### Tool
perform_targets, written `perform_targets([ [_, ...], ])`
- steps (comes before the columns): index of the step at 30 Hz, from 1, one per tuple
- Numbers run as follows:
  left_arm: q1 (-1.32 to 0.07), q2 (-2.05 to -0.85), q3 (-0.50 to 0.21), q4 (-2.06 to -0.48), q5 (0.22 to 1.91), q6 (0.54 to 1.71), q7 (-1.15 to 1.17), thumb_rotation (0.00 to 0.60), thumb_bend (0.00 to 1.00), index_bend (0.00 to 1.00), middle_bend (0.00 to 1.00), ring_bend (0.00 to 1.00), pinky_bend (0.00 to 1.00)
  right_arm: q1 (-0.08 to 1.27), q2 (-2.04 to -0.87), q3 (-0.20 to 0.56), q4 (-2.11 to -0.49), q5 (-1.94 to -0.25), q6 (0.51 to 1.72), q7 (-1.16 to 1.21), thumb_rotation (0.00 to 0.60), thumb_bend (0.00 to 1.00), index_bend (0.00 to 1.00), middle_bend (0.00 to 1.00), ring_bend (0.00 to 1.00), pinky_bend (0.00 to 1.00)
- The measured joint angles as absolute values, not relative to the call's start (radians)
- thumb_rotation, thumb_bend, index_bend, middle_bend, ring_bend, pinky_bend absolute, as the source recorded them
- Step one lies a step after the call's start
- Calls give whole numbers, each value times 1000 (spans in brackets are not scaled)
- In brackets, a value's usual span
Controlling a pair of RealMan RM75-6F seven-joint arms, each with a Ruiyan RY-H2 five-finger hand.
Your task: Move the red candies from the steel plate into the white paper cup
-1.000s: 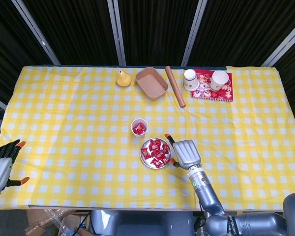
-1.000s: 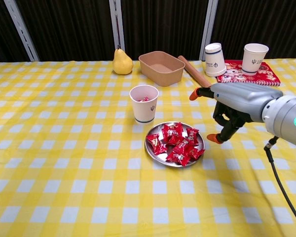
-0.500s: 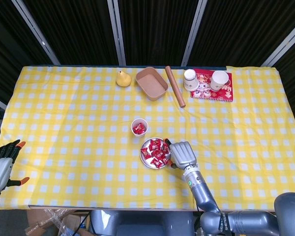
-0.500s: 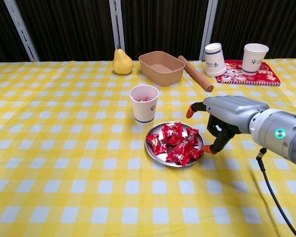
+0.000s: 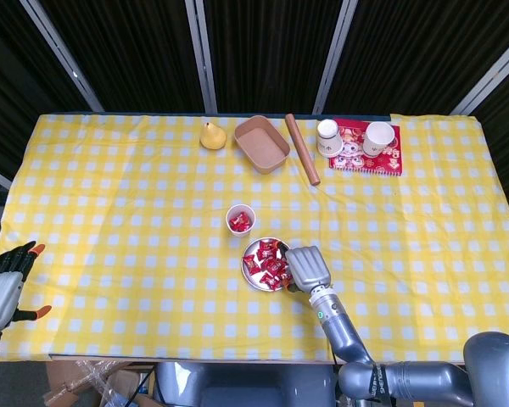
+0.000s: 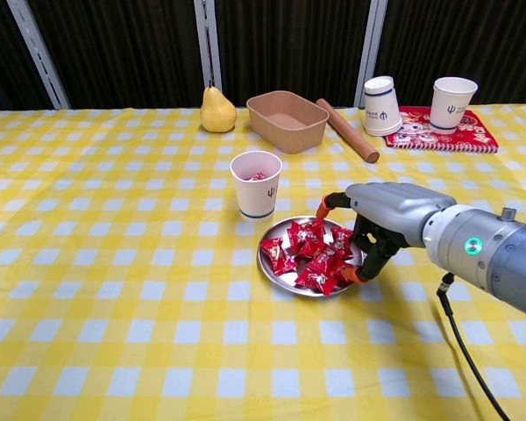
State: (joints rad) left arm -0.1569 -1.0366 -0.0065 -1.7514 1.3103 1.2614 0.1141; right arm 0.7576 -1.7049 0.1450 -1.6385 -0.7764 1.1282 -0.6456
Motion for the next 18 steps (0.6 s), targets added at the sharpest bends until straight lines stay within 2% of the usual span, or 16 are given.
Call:
perform_targets([
  [13,-158,-1037,-8,-1753,1303,1260,118,600,23,0,0,0,0,761,-1743,153,-1568,-762,1082,-619,600,334,201,866,892,878],
  [18,-158,-1038,-9,-1753,1301,1260,119,600,23,0,0,0,0,762,-1759,155,-1556,-763,1075,-612,600,334,335,866,893,878],
])
